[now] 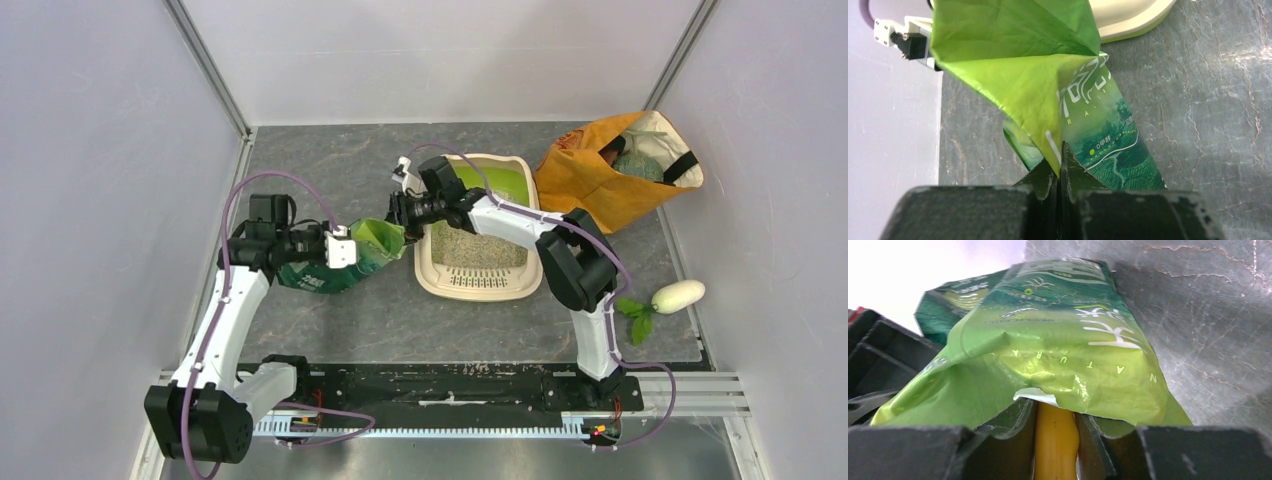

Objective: Fill the litter box with clean litter

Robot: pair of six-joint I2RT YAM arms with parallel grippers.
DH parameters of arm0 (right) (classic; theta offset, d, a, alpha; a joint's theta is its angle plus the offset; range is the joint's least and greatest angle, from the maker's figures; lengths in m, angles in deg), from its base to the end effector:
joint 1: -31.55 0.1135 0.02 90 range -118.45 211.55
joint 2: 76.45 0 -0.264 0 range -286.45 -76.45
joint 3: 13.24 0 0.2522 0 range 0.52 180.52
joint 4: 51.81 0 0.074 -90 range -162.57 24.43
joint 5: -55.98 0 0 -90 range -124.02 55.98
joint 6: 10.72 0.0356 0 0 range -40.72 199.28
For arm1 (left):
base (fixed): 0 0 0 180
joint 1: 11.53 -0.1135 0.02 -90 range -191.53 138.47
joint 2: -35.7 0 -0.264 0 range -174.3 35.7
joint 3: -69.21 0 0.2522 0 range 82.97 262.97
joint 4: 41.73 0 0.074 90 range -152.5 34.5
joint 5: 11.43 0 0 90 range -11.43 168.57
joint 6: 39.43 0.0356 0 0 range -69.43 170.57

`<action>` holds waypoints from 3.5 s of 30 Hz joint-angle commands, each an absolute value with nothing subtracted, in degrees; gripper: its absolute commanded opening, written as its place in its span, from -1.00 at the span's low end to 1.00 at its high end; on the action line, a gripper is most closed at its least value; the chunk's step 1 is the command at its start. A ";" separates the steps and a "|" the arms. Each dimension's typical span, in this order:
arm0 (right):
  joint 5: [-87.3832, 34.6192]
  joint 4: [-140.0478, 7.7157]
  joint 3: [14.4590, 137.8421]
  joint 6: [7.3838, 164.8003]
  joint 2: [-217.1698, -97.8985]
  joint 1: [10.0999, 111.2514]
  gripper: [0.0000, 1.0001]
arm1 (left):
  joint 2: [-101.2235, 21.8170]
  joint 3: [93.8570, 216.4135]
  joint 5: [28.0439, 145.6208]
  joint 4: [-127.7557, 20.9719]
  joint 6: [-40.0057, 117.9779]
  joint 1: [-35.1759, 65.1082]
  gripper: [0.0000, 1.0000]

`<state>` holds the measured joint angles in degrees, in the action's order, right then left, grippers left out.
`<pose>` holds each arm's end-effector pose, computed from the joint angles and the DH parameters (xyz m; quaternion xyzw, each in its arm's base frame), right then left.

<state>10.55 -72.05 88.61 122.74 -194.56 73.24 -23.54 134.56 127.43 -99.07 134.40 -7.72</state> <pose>0.3316 0.3288 0.2166 -0.1579 0.8288 0.5311 0.0776 0.1945 -0.0398 0.2912 0.6937 0.5246 -0.1045 0.4823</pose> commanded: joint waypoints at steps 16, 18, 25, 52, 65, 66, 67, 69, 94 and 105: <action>23.51 -36.65 69.09 152.35 -172.22 64.72 -1.00 | -25.36 139.00 135.85 -87.49 118.25 -7.31 -0.96; 23.85 -36.45 67.13 153.05 -170.12 63.32 -1.00 | -25.81 138.54 136.75 -85.46 115.93 -7.27 -0.96; 25.27 -37.84 62.58 153.51 -164.44 59.68 -1.00 | -27.53 138.91 138.38 -79.16 109.26 -6.98 -0.96; 30.64 -53.04 52.02 145.85 -150.70 41.19 -1.00 | -33.70 141.85 135.18 -86.31 116.22 -4.76 -0.96; 36.00 -67.02 50.93 136.09 -146.76 31.91 -1.00 | -34.95 142.26 135.35 -86.17 114.67 -4.72 -0.96; 36.73 -69.34 51.30 134.46 -146.44 29.94 -1.00 | -35.13 142.35 135.52 -86.17 114.63 -4.77 -0.96; 37.25 -70.86 51.46 133.33 -146.32 29.04 -1.00 | -35.18 142.38 135.61 -86.17 114.59 -4.77 -0.96; 38.15 -73.20 51.87 131.71 -146.11 27.31 -1.00 | -35.39 142.46 135.77 -86.17 114.63 -4.77 -0.96; -12.83 -119.27 84.75 85.11 -156.69 39.97 -1.00 | -32.52 142.47 135.10 -90.03 118.82 -4.77 -0.96; -6.09 -128.69 96.26 77.38 -156.31 41.37 -1.00 | -32.27 143.11 134.73 -91.78 122.05 -4.77 -0.96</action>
<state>-12.77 -125.23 91.19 80.84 -157.42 40.98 -33.66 140.79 135.17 -90.26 118.84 -5.01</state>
